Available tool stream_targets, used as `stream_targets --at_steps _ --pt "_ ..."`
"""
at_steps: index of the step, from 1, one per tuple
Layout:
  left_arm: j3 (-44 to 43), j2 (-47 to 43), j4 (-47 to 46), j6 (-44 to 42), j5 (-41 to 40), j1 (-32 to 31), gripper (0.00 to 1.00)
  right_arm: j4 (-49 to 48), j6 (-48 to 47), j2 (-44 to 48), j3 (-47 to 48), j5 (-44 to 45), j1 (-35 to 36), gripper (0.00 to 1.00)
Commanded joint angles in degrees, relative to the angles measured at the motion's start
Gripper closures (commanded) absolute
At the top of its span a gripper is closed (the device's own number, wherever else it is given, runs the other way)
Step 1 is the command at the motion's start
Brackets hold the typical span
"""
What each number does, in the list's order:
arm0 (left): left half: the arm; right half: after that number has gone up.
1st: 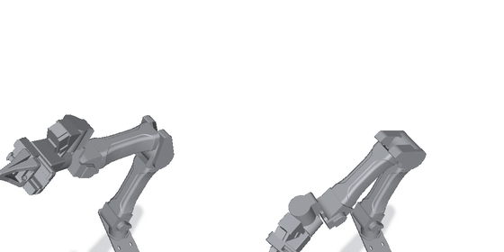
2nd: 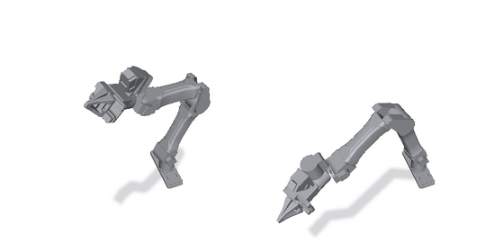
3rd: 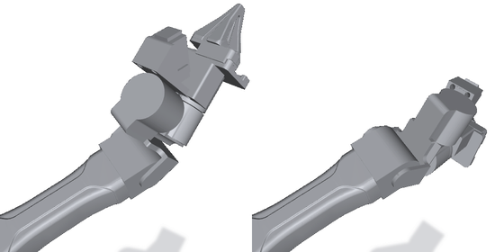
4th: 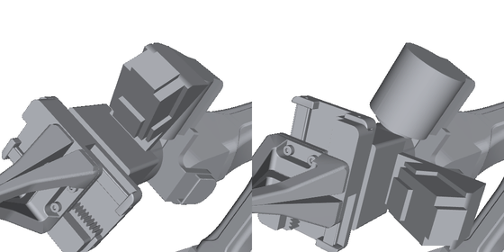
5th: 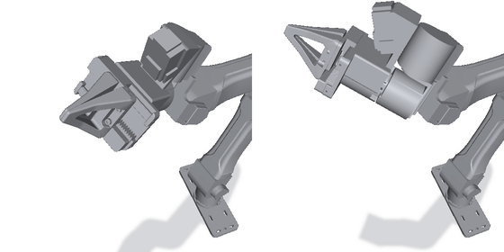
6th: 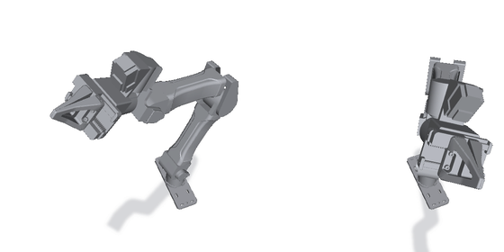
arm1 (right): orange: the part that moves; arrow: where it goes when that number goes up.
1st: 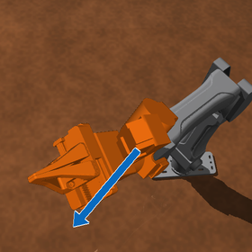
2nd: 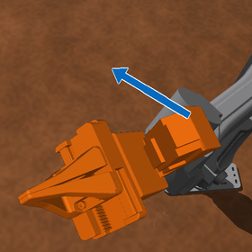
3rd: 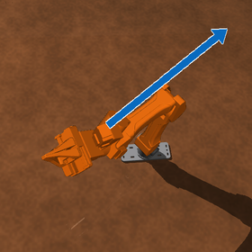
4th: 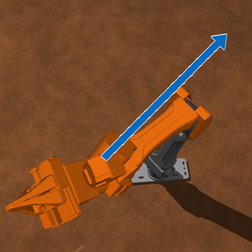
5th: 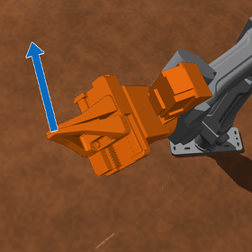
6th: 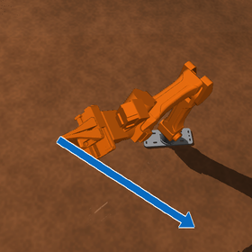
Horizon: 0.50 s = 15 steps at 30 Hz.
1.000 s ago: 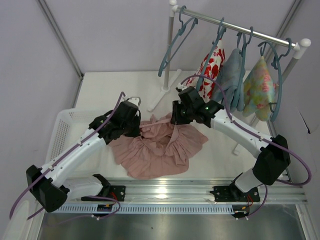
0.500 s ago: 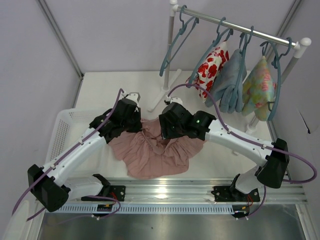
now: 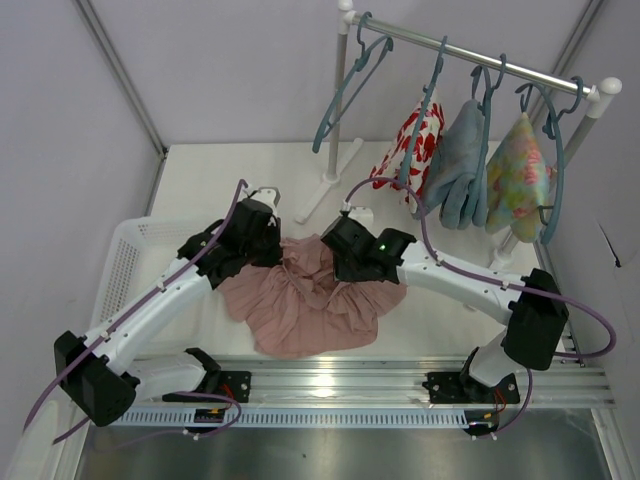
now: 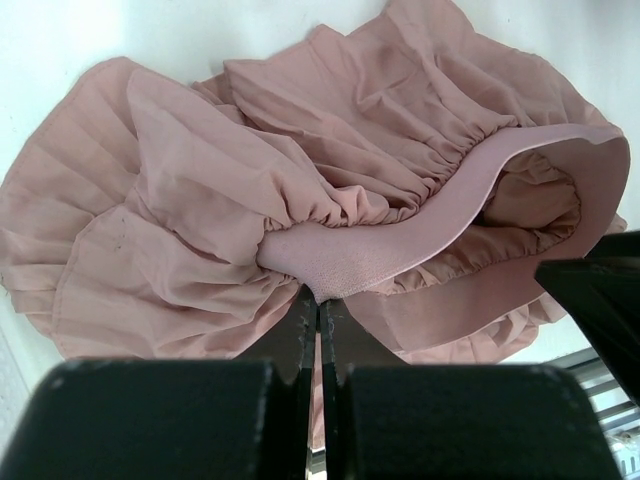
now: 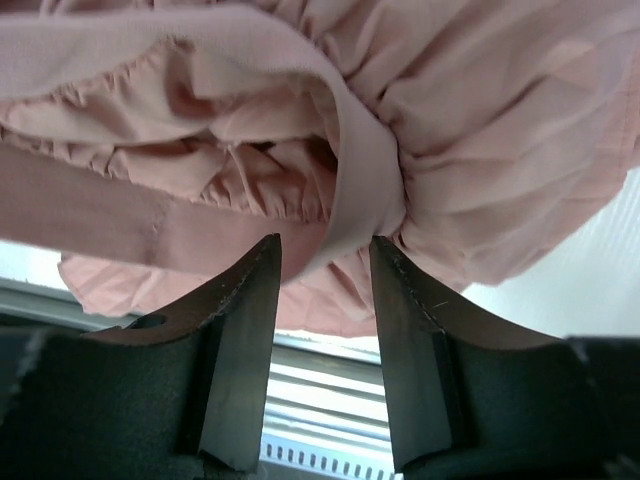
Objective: Place the skirt on the hanger
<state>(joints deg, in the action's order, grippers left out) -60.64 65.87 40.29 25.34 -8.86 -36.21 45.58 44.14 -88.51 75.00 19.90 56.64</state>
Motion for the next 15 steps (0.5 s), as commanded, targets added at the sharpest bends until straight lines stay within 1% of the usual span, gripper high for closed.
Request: stream_targets --at_steps 1,3,5,7,8,9,12,14,15 --pt "-0.35 -1.44 -0.57 -1.26 -1.15 0.61 1.0 -4.19 -0.1 -1.31 -0.03 1.89 -0.83 0.54" --pt "0.08 -1.62 -0.48 -1.26 -1.42 0.61 1.0 -4.27 -0.72 -2.01 0.06 1.81 -1.36 0.56" --pt "0.52 -1.88 -0.48 -1.17 -1.42 0.61 1.0 -4.19 -1.78 -2.54 0.58 1.63 -2.24 0.55" --pt "0.87 -1.97 -0.48 -1.17 -1.51 0.61 1.0 -3.92 -2.39 -2.98 1.54 1.72 -2.76 0.75" --pt "0.96 -1.97 -0.39 -1.35 -1.6 0.61 1.0 -3.23 -2.3 -3.16 2.07 1.98 -2.94 0.84" --pt "0.79 -1.88 -0.13 -1.7 -1.86 0.61 1.0 -1.13 -2.22 -3.33 2.69 2.33 -3.2 1.0" --pt "0.35 -2.05 0.31 -3.63 -1.87 1.4 1.0 3.71 -3.44 -2.9 6.11 3.3 -3.38 1.0" --pt "0.43 -2.84 -1.17 -5.65 4.18 3.59 0.99 3.47 -7.81 -0.36 7.17 -0.02 -3.38 1.0" --pt "0.96 -3.54 -3.44 -7.05 6.9 5.34 0.98 3.11 -8.54 0.78 7.09 -1.52 -3.55 1.0"
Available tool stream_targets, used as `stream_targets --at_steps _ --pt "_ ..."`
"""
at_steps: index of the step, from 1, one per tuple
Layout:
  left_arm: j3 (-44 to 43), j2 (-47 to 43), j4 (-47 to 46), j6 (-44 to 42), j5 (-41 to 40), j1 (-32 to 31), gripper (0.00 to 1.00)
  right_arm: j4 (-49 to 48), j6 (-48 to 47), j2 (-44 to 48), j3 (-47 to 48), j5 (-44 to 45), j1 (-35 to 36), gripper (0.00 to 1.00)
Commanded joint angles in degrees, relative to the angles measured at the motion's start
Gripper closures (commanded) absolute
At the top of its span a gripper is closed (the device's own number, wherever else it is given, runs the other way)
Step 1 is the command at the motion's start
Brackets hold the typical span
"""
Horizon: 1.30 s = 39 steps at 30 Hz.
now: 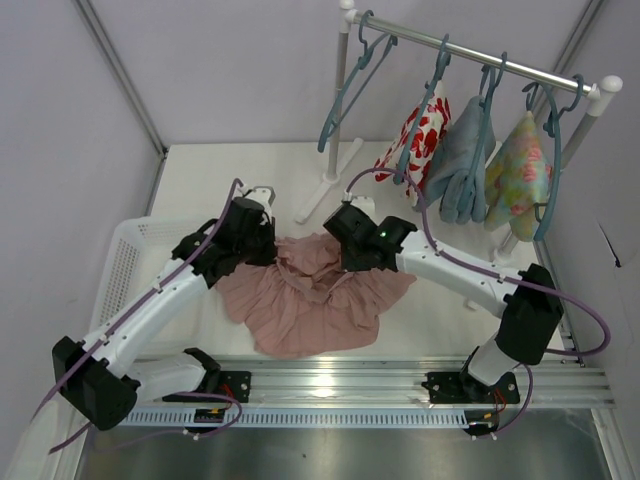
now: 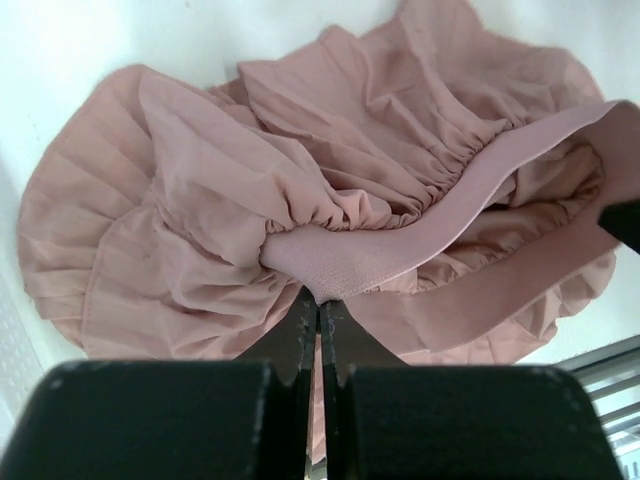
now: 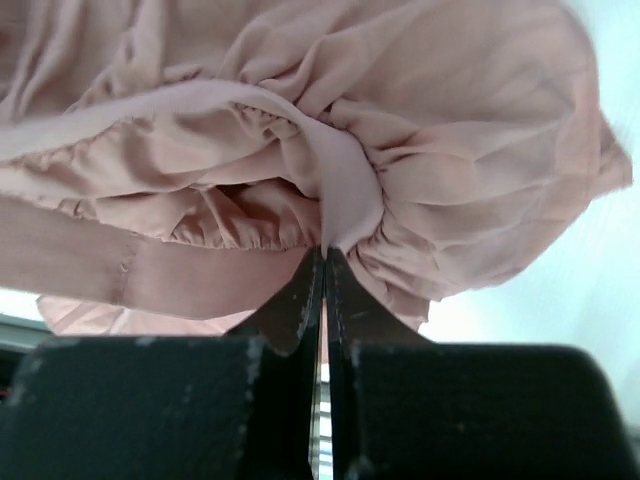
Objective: Place the skirt on the hanger
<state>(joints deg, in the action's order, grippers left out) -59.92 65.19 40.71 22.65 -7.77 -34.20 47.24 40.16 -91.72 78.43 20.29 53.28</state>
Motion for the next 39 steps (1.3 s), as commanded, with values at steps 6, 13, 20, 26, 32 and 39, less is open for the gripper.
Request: stream_targets --at_steps 6,13,20,26,32,39 --pt "-2.21 1.07 -2.39 -10.07 8.56 4.49 0.9 0.4 -4.83 11.03 -1.77 -9.74 -8.09 1.0" --pt "-13.97 4.42 0.25 -11.05 10.76 4.49 0.21 -1.62 -9.75 9.46 -0.92 -15.54 -11.71 1.0" --pt "-33.67 5.91 -5.7 -18.16 10.75 4.49 0.01 -4.53 -12.21 7.87 -1.44 -18.62 -11.79 1.0" --pt "-49.48 14.86 -13.19 -25.2 15.15 4.4 0.02 -6.9 -12.21 9.19 -1.62 -19.24 -11.62 1.0" --pt "-61.62 29.9 -16.09 -27.58 15.94 4.49 0.05 -7.78 -11.42 10.34 -1.97 -18.46 -10.22 1.0" --pt "-66.1 38.95 -21.99 -23.1 16.91 4.49 0.15 -8.66 -10.28 11.39 -3.64 -16.87 -8.98 1.0"
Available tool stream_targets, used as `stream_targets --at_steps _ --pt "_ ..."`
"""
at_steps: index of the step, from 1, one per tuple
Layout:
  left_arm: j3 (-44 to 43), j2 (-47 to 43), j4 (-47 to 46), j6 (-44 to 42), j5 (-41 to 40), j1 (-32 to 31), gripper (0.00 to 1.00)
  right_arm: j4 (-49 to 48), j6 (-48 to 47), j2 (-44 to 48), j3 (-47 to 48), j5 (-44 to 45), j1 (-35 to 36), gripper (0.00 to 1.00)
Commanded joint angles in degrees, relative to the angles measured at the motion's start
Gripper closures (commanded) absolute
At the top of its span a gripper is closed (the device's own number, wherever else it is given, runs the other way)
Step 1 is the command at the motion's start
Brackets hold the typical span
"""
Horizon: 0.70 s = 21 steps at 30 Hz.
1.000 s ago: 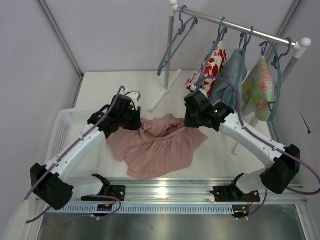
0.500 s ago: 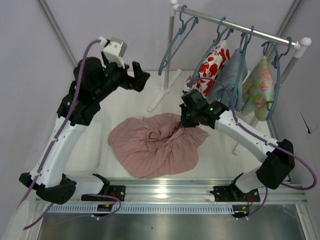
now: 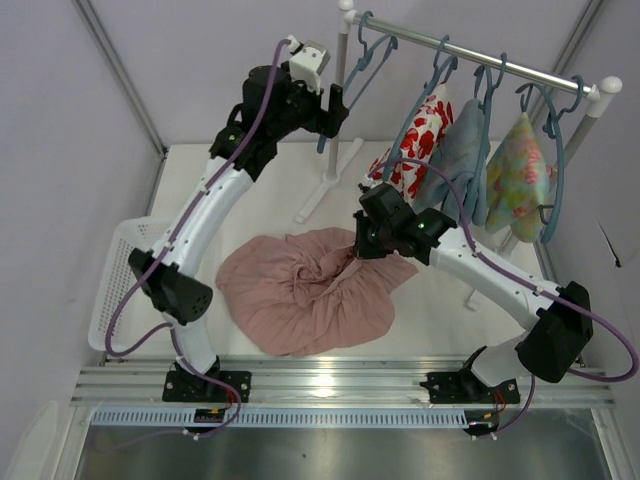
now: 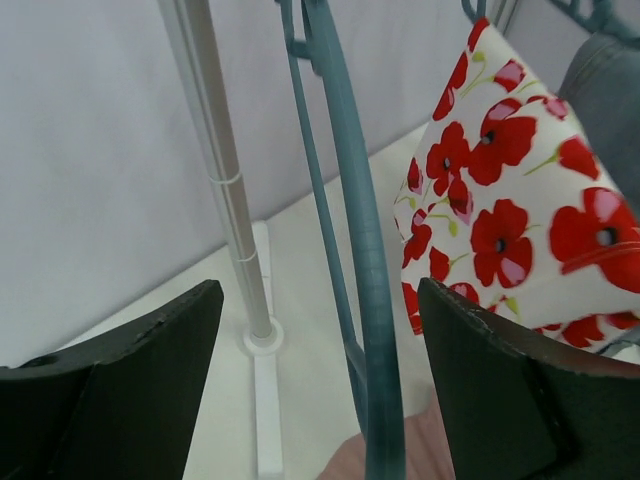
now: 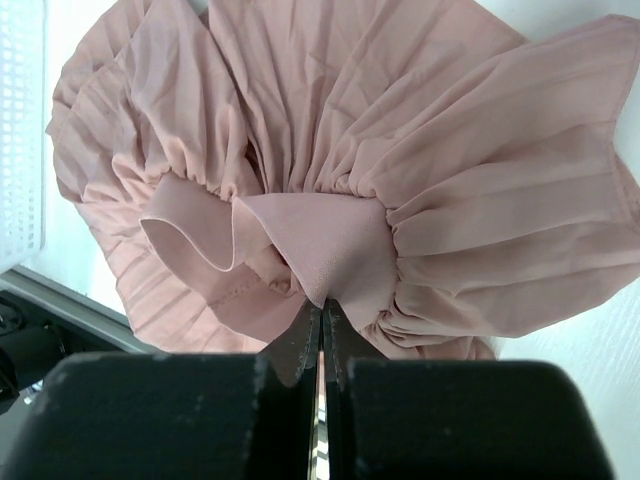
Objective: Place the skirt on the hanger
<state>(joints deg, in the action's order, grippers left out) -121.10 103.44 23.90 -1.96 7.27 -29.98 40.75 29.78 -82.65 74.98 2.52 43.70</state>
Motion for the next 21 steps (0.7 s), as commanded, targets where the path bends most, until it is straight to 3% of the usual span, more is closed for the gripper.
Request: stream_targets --at_steps 1,10,15,21 --pt "-5.11 1.5 -5.27 1.52 2.48 0.27 0.16 -1.91 -0.07 2.41 -0.01 1.25 0.68 1.0" --pt "-4.68 5.11 -8.87 3.19 2.93 -0.26 0.35 -3.04 -0.95 4.69 -1.68 1.96 1.3 1.0" --pt "-4.32 5.98 -13.26 3.89 3.63 -0.26 0.4 -3.57 -1.65 5.13 -2.47 0.29 1.38 1.0" --pt "-6.43 8.27 -11.33 3.36 2.84 -0.26 0.45 -3.14 -2.71 6.01 -3.0 0.99 0.95 1.0"
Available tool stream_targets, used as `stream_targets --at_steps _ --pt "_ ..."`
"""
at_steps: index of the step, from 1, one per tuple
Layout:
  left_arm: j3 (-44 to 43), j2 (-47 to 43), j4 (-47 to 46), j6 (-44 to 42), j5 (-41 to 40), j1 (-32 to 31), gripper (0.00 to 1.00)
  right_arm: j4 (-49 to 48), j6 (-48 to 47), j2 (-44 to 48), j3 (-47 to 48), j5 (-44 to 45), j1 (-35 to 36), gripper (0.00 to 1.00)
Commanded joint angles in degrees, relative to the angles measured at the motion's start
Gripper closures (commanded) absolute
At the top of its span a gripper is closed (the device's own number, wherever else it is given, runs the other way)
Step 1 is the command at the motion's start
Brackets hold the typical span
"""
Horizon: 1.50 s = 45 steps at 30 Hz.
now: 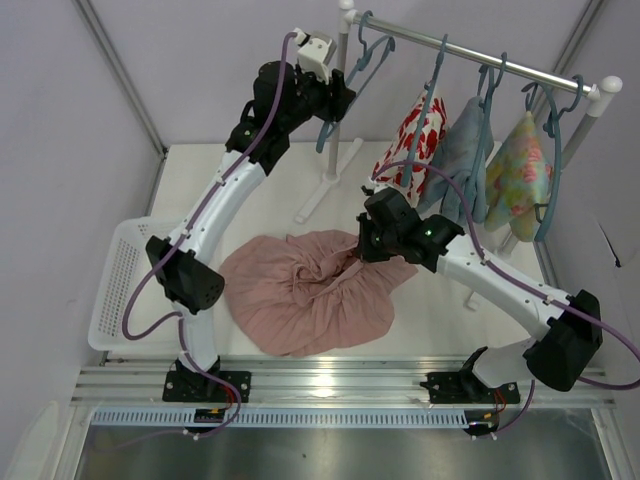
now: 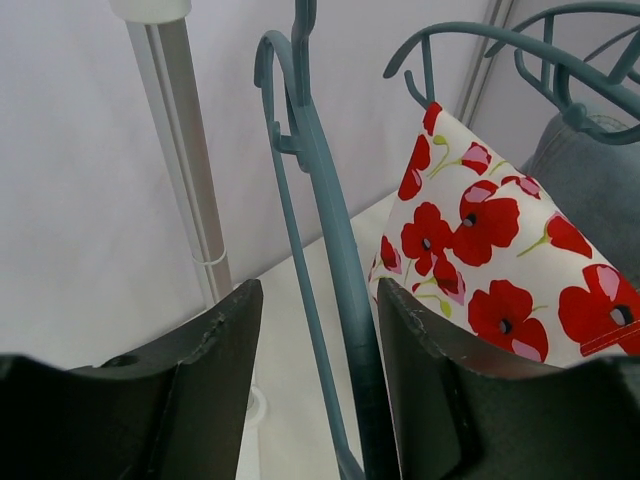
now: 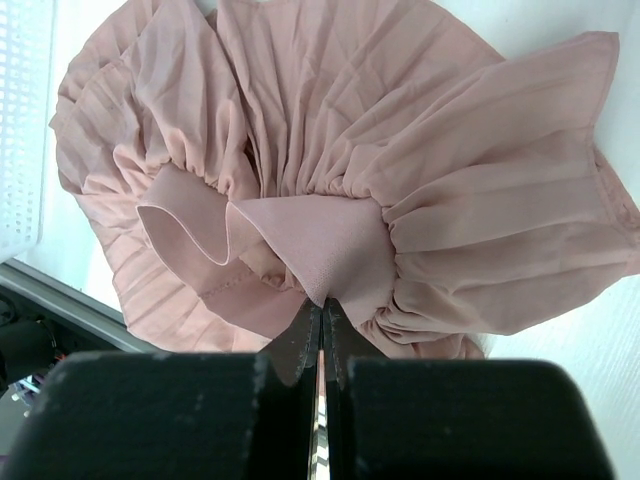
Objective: Place the skirt on the hanger
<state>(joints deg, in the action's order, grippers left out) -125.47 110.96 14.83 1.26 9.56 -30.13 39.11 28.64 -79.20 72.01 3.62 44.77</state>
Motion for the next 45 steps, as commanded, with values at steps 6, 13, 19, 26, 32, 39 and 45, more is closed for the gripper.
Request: stream_targets --at_steps 6,13,19,26,32,39,45 --pt "-4.08 2.51 -1.56 -0.55 -0.77 -0.19 0.46 -1.67 -2.19 2.56 -0.11 -0.37 -0.74 1.0" --pt "-4.43 2.95 -1.21 -1.08 -2.62 -0.19 0.71 -1.67 -3.07 2.56 0.41 -1.77 -2.06 1.0" --pt "-5.93 2.42 -1.73 -0.91 -5.17 -0.19 1.0 -1.67 -2.8 3.35 0.5 -1.6 -2.58 1.0" --pt "-7.86 -2.49 -2.18 -0.11 -1.31 -0.19 1.0 -1.41 -2.19 3.79 0.33 -0.98 -2.67 1.0" --pt "-2.25 -12.39 0.46 -0.73 4.14 -0.19 1.0 -1.49 -2.36 4.14 0.06 0.51 -2.76 1.0" --pt "21.83 -33.22 2.81 -3.8 6.43 -0.19 1.0 -2.11 -2.98 3.53 1.38 0.6 -2.94 1.0" --pt "38.18 -49.85 9.33 -2.49 8.9 -0.19 1.0 -2.55 -2.63 2.03 2.17 1.3 -3.03 1.0"
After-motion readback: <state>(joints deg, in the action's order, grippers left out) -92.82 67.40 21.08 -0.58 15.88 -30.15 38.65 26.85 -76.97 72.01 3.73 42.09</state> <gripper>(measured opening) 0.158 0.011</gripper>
